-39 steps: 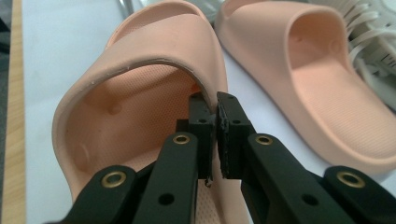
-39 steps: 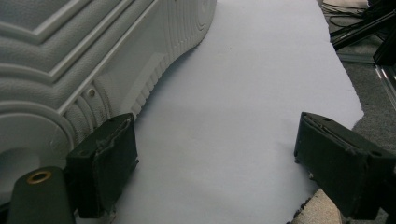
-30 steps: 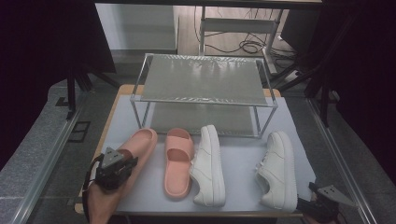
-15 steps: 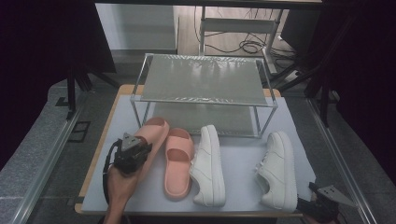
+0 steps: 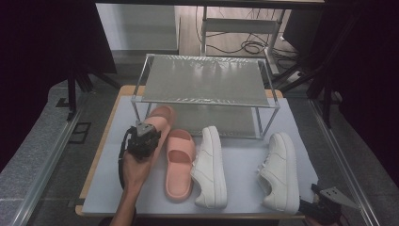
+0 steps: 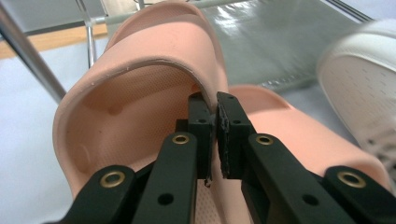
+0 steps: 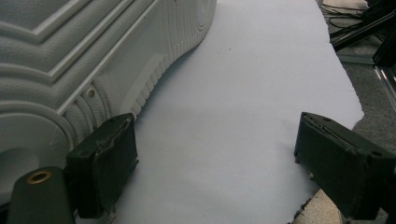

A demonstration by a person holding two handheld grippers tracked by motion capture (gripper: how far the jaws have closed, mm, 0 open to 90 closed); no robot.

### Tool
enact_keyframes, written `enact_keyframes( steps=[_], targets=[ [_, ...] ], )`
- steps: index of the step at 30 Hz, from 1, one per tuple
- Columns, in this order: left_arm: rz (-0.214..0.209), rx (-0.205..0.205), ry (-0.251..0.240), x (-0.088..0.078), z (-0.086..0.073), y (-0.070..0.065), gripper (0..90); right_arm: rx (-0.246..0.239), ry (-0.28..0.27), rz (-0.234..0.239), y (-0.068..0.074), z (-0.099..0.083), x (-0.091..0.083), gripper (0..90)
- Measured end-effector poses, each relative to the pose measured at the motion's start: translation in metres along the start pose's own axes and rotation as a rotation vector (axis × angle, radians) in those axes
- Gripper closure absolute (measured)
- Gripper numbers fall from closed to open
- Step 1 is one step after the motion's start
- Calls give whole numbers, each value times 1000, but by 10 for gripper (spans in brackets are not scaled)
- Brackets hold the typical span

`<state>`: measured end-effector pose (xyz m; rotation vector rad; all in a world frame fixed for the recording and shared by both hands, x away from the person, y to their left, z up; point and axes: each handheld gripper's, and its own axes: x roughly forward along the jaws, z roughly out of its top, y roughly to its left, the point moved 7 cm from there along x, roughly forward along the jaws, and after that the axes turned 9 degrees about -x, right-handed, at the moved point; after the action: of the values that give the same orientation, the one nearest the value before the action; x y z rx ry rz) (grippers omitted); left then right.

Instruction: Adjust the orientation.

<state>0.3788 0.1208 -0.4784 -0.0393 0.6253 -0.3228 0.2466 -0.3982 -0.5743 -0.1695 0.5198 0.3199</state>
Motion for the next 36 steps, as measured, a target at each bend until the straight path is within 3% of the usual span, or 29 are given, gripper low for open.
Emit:
enact_keyframes(
  steps=[12, 18, 23, 28, 33, 36],
  targets=[
    [76, 30, -23, 39, 17, 6, 851, 0, 0, 0, 0, 0, 0, 131],
    [83, 51, -5, 58, 18, 7, 848, 0, 0, 0, 0, 0, 0, 131],
    [127, 65, 7, 72, 17, 13, 848, 0, 0, 0, 0, 0, 0, 131],
    [133, 63, 17, 81, 15, 15, 844, 1, -1, 0, 0, 0, 0, 131],
    [109, 60, 47, 89, 10, 14, 836, 1, -1, -1, 0, 0, 0, 131],
    [101, 61, 32, 86, 13, 10, 770, 1, -2, -1, 0, 0, 0, 131]
  ],
)
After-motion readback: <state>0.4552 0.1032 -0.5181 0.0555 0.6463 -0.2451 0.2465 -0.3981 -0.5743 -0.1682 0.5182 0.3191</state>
